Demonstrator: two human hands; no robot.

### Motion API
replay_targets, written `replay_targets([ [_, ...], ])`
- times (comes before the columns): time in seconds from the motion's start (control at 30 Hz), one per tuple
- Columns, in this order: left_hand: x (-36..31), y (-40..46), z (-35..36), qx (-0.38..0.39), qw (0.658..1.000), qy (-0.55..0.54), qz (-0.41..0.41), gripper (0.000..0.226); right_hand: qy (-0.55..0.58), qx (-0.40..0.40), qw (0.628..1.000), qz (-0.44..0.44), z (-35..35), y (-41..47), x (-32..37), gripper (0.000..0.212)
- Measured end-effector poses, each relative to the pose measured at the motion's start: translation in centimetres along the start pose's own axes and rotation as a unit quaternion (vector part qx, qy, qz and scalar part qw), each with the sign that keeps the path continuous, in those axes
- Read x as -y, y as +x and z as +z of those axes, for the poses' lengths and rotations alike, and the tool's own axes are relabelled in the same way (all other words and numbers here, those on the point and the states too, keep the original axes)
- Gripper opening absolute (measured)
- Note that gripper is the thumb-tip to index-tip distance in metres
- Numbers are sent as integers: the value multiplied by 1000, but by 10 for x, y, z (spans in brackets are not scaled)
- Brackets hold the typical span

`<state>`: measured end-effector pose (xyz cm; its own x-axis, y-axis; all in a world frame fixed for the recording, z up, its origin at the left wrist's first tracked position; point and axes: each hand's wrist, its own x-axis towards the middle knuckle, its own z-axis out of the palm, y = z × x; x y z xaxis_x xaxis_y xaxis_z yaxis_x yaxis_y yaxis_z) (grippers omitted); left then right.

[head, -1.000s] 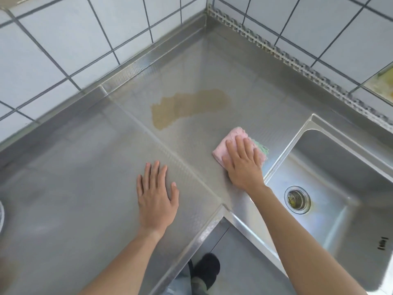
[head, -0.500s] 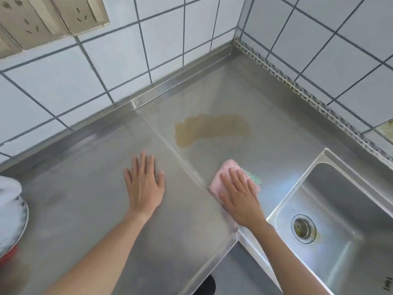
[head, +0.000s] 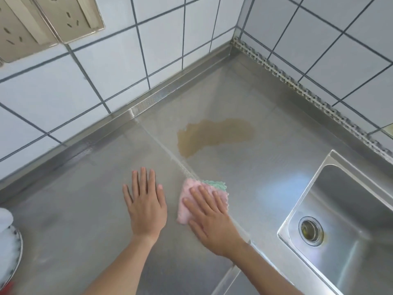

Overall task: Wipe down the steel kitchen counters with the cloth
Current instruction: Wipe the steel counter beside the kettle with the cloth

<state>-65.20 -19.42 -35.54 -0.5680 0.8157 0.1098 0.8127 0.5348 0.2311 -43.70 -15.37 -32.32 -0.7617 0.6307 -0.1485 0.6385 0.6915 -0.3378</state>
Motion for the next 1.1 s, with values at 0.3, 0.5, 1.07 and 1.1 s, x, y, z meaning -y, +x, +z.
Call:
replay_targets([
  [0.3, 0, 0, 0, -3, 1000, 1, -3, 53, 0, -11, 973, 230, -30, 51, -59, 60],
  [0.5, 0, -1, -1, 12, 1000, 16, -13, 55, -1, 0, 993, 120, -18, 132, -1, 57],
  [1.07, -22, 55, -3, 16, 995, -1, -102, 60, -13, 6, 991, 135, -36, 146, -29, 58],
  [1.1, -20, 54, -1, 13, 995, 0, -101, 59, -12, 10, 994, 106, -34, 151, -20, 58],
])
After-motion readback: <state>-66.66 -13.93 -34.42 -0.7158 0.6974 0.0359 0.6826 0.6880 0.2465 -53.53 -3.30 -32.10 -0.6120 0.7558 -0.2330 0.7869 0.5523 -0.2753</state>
